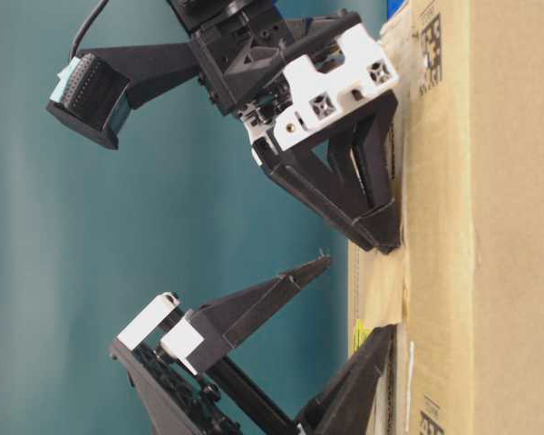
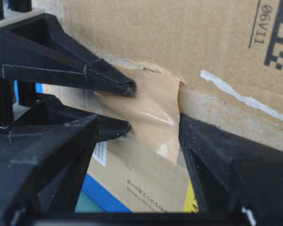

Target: Apply tape along the seams of the closed cardboard box to seal it securely.

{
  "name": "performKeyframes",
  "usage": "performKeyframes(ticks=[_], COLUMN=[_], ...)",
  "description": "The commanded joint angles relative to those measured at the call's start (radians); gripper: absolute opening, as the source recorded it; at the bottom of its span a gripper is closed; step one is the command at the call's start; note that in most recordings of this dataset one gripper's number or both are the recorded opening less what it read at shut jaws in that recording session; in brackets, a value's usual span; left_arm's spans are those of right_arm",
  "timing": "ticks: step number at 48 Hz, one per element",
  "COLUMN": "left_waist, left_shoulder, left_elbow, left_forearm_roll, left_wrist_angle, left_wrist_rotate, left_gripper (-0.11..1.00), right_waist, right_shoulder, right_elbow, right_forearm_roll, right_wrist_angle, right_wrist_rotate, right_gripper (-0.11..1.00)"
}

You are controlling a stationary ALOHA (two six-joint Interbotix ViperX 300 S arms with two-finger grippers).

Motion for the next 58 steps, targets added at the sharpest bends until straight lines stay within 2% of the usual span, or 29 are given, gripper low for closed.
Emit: performKeyframes(ticks=[1,26,33,41,46,53,54,58], left_waist=[0.0,0.035,0.035,0.035,0.032,0.017,0.015,0.014], left_shoulder=[-0.018,-0.071,-0.101,-0.14,-0.164,-0.183,-0.184,-0.187], left_elbow=[-0.018,-0.003,0.011,0.057,0.086,0.109,0.11,0.118], left_forearm_roll=[-0.003,-0.009,-0.017,-0.017,-0.017,-0.017,-0.017,-0.017], left_wrist_angle=[0.037,0.049,-0.009,-0.138,-0.232,-0.344,-0.364,-0.407], left_wrist_rotate=[-0.011,-0.052,-0.121,-0.299,-0.443,-0.67,-0.729,-0.888], left_gripper=[0.67,0.66,0.66,0.66,0.66,0.65,0.65,0.58], right_waist=[-0.009,-0.011,-0.009,-0.002,0.0,0.0,0.0,-0.003], right_shoulder=[-0.012,-0.017,-0.051,-0.129,-0.187,-0.256,-0.262,-0.276], right_elbow=[0.003,0.014,0.037,0.077,0.084,0.086,0.086,0.084], right_forearm_roll=[0.003,0.003,0.003,0.003,0.002,-0.008,-0.009,-0.017], right_wrist_angle=[0.008,0.008,0.011,0.011,0.006,-0.026,-0.035,-0.077], right_wrist_rotate=[-0.002,-0.002,-0.002,-0.002,-0.005,-0.015,-0.015,-0.017], right_gripper=[0.53,0.53,0.53,0.53,0.53,0.53,0.53,0.51])
